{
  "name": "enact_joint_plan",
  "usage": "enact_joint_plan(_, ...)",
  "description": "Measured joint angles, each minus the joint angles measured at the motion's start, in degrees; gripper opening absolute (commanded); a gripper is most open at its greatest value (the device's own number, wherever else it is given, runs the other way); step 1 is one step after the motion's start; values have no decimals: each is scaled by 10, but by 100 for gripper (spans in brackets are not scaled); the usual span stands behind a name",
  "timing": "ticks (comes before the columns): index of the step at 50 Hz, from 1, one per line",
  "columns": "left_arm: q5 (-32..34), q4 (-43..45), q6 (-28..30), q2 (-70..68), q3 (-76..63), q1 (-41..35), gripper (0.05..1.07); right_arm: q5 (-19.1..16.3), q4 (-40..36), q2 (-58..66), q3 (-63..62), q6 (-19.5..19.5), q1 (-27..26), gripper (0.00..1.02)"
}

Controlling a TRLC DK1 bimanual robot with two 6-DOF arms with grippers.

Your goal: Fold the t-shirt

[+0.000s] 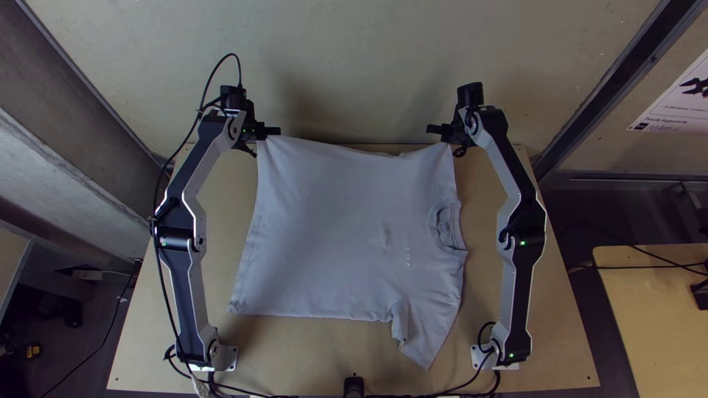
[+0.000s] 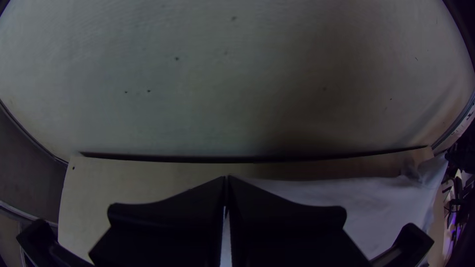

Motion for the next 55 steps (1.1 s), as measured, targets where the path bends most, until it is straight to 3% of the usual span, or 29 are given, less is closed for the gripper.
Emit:
enact_joint_plan(21,21,-4,4,-66,-149,25,8,0,-98,-33,-51,0,5,3)
enact_joint_plan(55,37,67,20,-241,-446,12,8,7,-88,-219,-346,0,15,3)
